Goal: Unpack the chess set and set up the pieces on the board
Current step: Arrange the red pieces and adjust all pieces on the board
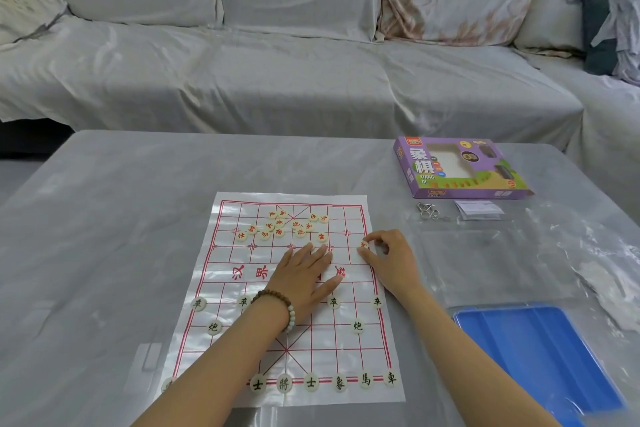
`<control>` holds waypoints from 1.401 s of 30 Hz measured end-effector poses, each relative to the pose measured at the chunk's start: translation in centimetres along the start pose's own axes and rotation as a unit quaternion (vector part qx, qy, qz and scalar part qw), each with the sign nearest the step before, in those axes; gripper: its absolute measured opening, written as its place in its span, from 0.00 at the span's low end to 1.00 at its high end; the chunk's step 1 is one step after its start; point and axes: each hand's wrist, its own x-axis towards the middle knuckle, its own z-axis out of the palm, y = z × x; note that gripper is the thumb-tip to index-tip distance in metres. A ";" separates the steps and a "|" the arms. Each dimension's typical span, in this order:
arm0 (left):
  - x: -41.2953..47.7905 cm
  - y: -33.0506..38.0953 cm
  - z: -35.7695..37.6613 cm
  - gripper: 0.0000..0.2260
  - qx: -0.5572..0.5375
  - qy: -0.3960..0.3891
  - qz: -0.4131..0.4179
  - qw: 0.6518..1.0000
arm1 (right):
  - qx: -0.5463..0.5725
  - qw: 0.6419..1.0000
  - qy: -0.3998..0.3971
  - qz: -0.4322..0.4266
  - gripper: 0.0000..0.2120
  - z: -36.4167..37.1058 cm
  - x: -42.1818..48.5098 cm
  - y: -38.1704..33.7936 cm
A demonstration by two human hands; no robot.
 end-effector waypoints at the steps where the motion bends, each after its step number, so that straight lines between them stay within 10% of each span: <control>1: -0.1 0.0 0.0 0.26 -0.002 0.002 0.001 1.000 | 0.006 1.000 -0.007 -0.002 0.09 -0.2 0.0 0.2; 20: -2.3 -2.7 -1.3 0.37 -0.008 0.029 -0.019 0.999 | -0.072 0.991 -0.058 -0.093 0.11 1.6 -0.8 -4.3; 42: -1.9 -3.4 -0.7 0.22 -0.024 0.046 -0.029 0.998 | -0.179 0.967 -0.137 -0.118 0.12 1.4 0.9 -4.3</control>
